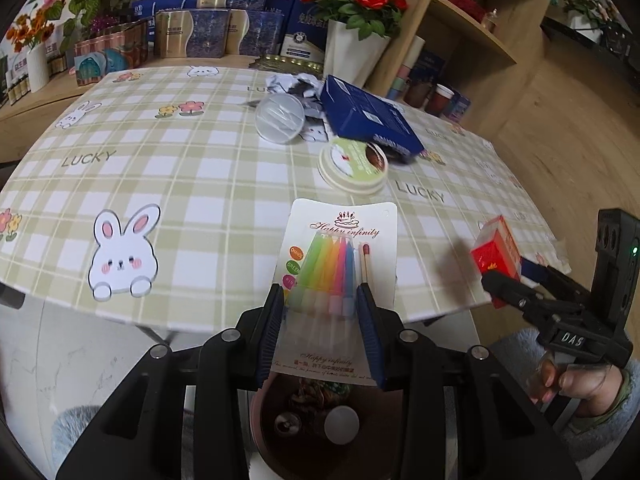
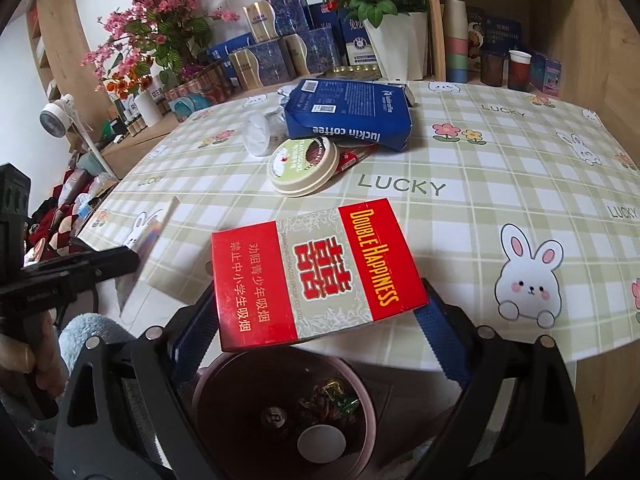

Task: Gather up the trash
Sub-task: 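Carry the candle card and cigarette box over the brown bin with both tools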

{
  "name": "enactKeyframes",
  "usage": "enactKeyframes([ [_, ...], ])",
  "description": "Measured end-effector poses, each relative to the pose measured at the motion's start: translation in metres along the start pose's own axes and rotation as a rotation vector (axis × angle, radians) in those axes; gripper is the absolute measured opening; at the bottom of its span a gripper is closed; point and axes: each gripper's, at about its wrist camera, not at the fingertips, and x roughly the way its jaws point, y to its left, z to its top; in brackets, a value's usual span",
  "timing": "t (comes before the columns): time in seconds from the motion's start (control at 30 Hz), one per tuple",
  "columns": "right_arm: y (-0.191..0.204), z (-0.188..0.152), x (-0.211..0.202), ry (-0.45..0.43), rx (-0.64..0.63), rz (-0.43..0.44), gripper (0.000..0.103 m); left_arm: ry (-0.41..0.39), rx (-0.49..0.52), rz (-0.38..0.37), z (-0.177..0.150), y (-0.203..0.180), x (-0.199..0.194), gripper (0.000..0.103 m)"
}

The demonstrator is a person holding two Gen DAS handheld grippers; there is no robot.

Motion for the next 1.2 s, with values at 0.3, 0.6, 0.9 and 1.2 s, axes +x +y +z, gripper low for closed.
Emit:
enactKeyframes([
  [0.3,-0.003,-0.028,-0.027,-0.022,0.07,0.037,0.091,0.101,0.062,-0.014,-0.044,-0.017,0.008,0.037],
  [0.6,-0.007,-0.047,-0.038,0.0,0.087,0.042,0.091,0.228,0.131,-0.03,-0.073,-0.03,0.037,0.037],
  [0.9,-0.009,-0.052,-0.034,0.016,0.104,0.053,0.091,0.322,0.181,-0.069,-0.091,-0.045,0.054,0.037],
  [1.2,-0.005,-0.06,-0.021,0.059,0.109,0.063,0.091,0.348,0.115,-0.05,-0.094,-0.03,0.063,0.039],
])
